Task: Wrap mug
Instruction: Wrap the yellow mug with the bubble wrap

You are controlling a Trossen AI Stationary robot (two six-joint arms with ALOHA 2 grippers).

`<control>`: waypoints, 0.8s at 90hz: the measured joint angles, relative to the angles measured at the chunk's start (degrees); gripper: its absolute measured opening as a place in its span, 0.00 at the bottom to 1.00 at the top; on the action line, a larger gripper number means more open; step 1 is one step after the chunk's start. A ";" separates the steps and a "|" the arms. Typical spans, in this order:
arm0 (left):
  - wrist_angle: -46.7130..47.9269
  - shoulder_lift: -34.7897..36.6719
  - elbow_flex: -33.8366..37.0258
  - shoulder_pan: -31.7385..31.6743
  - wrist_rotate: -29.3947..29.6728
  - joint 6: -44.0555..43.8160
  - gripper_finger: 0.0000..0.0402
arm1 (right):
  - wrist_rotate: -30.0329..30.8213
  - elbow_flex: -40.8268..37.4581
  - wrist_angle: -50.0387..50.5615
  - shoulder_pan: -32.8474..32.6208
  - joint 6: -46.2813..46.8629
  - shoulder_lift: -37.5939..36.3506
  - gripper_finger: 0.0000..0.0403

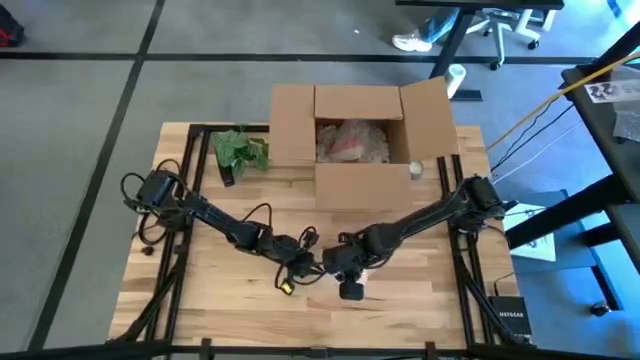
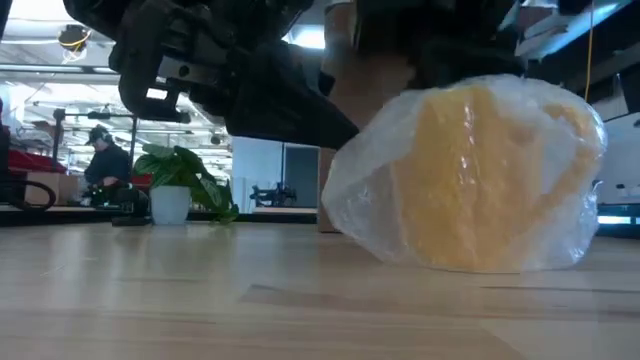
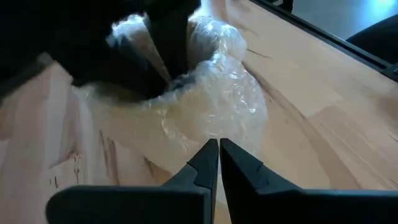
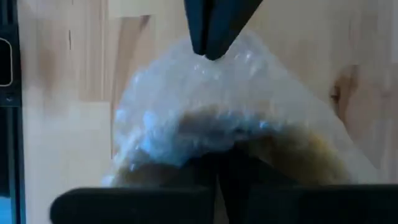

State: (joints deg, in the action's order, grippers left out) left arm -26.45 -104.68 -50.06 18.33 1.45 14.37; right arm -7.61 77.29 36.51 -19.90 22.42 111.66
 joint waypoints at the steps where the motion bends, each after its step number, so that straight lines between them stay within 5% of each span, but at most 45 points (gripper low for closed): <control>1: 0.01 0.00 0.00 0.00 0.00 0.01 0.00 | -0.16 -0.01 -0.05 0.12 -0.03 0.30 0.00; 72: 0.61 0.00 0.00 0.00 -0.03 -0.05 0.00 | -2.15 1.33 0.20 1.09 -1.68 0.43 0.00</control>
State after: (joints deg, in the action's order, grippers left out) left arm -25.84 -104.68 -50.06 18.33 1.42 14.33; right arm -9.76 78.62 36.70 -18.81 20.75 112.09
